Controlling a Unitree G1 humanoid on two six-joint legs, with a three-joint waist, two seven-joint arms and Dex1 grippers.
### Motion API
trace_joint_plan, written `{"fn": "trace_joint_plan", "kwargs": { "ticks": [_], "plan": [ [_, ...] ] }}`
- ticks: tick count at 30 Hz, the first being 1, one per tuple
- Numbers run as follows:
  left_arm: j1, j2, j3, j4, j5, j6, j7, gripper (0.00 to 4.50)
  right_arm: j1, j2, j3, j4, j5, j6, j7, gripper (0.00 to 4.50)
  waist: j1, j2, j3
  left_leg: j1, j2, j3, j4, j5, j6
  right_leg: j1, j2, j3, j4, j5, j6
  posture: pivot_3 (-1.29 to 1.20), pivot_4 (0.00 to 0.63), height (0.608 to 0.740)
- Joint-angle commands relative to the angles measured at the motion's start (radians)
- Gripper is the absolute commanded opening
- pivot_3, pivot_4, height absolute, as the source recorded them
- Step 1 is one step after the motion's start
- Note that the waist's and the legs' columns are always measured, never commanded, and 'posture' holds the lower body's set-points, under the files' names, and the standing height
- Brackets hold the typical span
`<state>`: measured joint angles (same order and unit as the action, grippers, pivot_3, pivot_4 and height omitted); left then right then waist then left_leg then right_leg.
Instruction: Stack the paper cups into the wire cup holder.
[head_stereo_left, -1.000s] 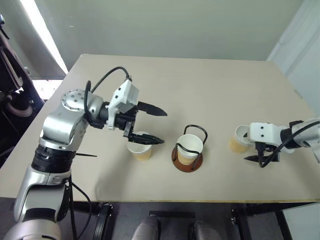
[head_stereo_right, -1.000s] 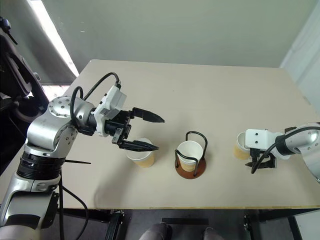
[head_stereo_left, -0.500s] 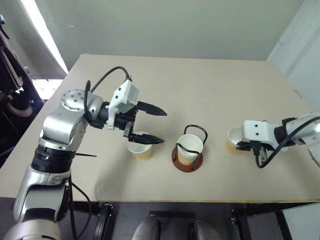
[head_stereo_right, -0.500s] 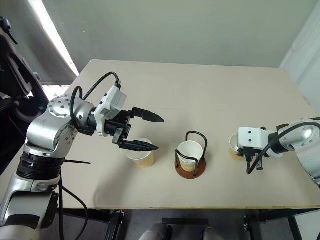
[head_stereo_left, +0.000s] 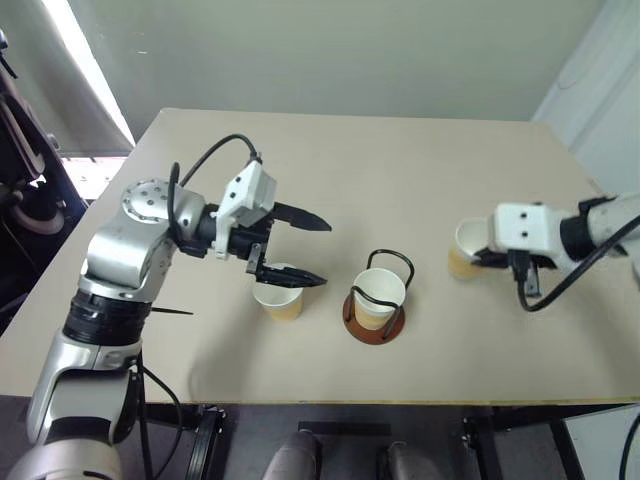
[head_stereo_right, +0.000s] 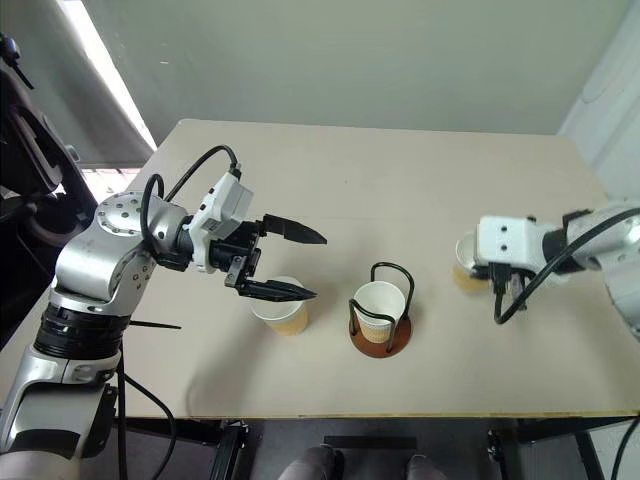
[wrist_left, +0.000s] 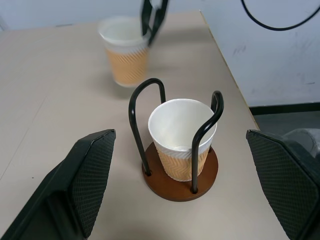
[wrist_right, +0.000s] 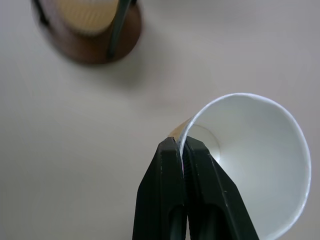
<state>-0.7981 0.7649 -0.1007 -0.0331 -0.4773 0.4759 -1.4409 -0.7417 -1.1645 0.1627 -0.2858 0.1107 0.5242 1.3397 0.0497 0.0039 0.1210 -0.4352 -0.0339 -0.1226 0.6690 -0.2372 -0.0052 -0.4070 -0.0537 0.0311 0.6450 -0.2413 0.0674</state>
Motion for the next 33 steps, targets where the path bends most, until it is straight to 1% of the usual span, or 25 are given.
{"fn": "trace_joint_plan", "kwargs": {
  "ticks": [1,4,8,10,21,26,29,33],
  "plan": [
    [0.001,0.011,0.014,0.006,0.002,-0.023,-0.012,4.5,-0.093,-0.012,-0.06,-0.117,0.082,0.076,0.031,0.05,0.001,0.0,0.0,0.0,0.0,0.0,0.0,0.0,0.0,0.0,0.0,0.0,0.0,0.0,0.0,0.0,0.15,0.74],
    [0.001,0.011,0.011,0.017,0.007,-0.032,-0.016,4.5,-0.163,-0.004,-0.06,-0.221,0.154,0.159,0.045,0.05,0.0,0.0,0.0,0.0,0.0,-0.001,-0.001,0.0,0.0,0.0,0.0,-0.001,0.0,0.0,0.0,0.0,0.15,0.74],
    [-0.005,0.006,0.004,0.031,0.014,-0.043,-0.025,4.5,-0.282,0.034,-0.029,-0.307,0.223,0.248,0.035,0.05,-0.001,0.0,0.0,0.0,0.0,-0.001,-0.001,0.0,0.0,0.0,0.0,0.0,-0.001,0.0,0.0,0.0,0.15,0.74],
    [-0.009,0.003,0.0,0.037,0.015,-0.047,-0.029,4.5,-0.309,0.049,-0.013,-0.33,0.244,0.274,0.033,0.05,-0.001,0.0,0.0,0.0,0.0,-0.001,-0.001,0.0,0.0,0.0,0.0,-0.001,-0.001,0.0,-0.001,0.0,0.15,0.74],
    [-0.009,0.003,-0.002,0.039,0.02,-0.054,-0.04,4.5,-0.293,0.071,0.035,-0.368,0.277,0.283,0.023,0.05,-0.002,0.0,0.0,0.0,0.0,-0.001,-0.001,0.0,0.0,-0.001,0.0,-0.001,-0.001,-0.001,-0.002,0.0,0.15,0.74],
    [-0.004,0.006,0.0,0.036,0.022,-0.053,-0.039,4.5,-0.281,0.098,0.062,-0.385,0.294,0.297,0.013,0.05,-0.002,0.0,0.0,0.0,0.0,-0.001,-0.001,0.0,0.0,-0.001,0.0,-0.001,-0.001,-0.001,-0.002,0.0,0.15,0.74],
    [-0.004,0.007,0.001,0.035,0.022,-0.053,-0.039,4.5,-0.273,0.111,0.083,-0.389,0.287,0.295,0.006,0.05,-0.002,0.0,0.0,0.0,0.0,-0.001,-0.001,0.0,0.0,-0.001,0.0,-0.001,-0.001,-0.001,-0.002,0.0,0.15,0.74],
    [-0.003,0.007,0.002,0.032,0.021,-0.052,-0.037,4.5,-0.24,0.103,0.101,-0.394,0.264,0.266,0.003,0.05,-0.002,0.0,0.0,0.0,0.0,-0.001,-0.001,0.0,0.0,-0.001,0.0,-0.001,-0.001,-0.001,-0.001,0.0,0.15,0.74]
  ]
}}
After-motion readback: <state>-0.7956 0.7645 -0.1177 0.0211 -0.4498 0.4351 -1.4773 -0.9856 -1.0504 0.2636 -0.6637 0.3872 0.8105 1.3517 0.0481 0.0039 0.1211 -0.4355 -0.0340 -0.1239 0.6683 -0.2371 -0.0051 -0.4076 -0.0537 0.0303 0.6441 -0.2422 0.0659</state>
